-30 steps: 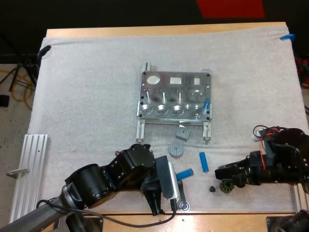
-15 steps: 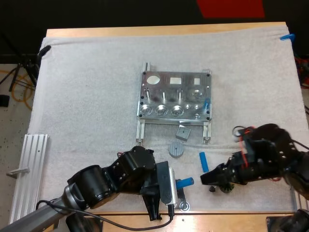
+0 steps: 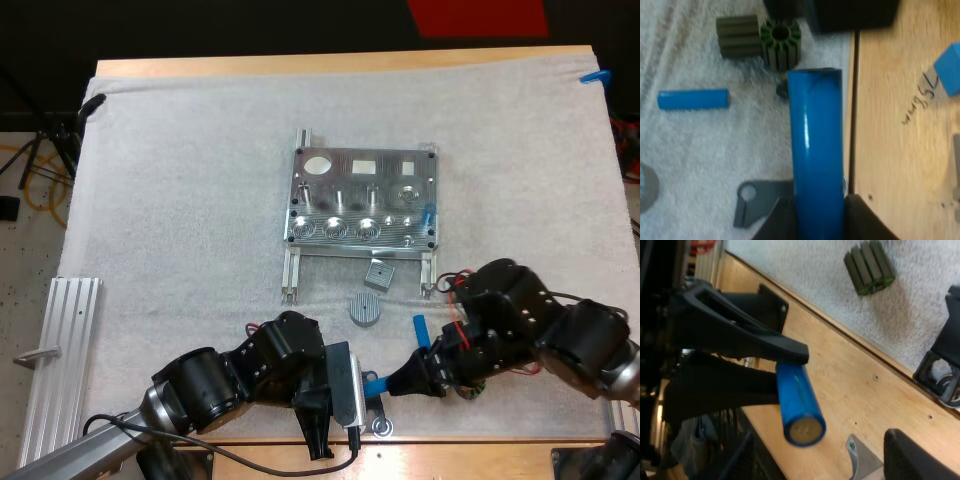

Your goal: Load cells from right to left

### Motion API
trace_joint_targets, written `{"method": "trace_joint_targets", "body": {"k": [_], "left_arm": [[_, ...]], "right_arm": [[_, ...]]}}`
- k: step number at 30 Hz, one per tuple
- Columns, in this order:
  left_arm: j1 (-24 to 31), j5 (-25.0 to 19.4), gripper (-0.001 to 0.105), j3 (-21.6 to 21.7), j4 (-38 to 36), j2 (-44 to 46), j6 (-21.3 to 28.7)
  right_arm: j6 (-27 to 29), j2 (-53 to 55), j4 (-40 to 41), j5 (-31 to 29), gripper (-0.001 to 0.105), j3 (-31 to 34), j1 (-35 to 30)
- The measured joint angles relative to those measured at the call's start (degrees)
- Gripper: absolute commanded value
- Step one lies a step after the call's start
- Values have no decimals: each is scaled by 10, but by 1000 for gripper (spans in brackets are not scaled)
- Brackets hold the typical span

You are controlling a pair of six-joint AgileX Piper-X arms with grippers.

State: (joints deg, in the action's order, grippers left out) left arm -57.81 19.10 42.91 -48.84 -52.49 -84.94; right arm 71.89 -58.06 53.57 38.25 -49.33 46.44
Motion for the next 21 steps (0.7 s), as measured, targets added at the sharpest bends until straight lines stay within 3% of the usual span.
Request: {"method": "trace_joint_targets", "body": {"k": [21], "left_arm": [[0,0,4,-12,57,0,0]], "right_arm": [[-54,-11,-32,-8,55,0,11]]}}
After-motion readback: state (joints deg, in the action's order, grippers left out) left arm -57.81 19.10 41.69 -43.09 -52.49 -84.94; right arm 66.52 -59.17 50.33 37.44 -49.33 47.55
